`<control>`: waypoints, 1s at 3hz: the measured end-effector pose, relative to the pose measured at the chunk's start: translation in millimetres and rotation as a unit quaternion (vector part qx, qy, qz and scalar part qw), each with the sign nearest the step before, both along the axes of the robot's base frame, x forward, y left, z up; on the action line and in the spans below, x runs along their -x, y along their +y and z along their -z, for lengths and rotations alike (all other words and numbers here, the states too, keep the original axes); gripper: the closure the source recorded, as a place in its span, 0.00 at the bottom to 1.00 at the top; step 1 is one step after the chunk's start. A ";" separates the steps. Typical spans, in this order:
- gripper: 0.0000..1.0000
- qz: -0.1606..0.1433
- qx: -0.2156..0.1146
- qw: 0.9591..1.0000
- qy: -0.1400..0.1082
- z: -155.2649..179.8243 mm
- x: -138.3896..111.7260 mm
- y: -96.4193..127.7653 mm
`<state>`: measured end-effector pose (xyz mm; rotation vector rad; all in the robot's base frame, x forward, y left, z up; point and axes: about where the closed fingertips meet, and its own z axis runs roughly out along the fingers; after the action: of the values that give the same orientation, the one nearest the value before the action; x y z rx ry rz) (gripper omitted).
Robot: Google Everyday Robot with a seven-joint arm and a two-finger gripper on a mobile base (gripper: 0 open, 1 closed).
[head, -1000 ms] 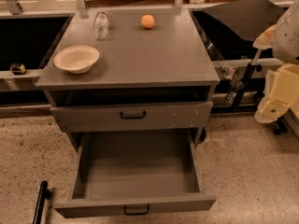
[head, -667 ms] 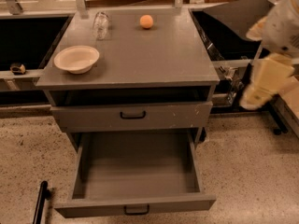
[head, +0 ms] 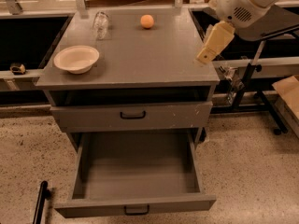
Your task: Place orange into middle drawer
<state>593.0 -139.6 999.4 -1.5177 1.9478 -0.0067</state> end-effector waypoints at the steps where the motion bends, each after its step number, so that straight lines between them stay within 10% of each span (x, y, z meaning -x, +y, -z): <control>1: 0.00 0.000 0.000 1.000 0.000 0.0 0.0 0.0; 3: 0.00 0.043 -0.105 0.992 -0.061 -3.4 -53.5 -0.4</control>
Offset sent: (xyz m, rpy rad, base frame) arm 0.0367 -0.0040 0.0023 0.1944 -0.1608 -0.0971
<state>646.5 -140.0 1002.7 -1.2670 1.8524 0.0657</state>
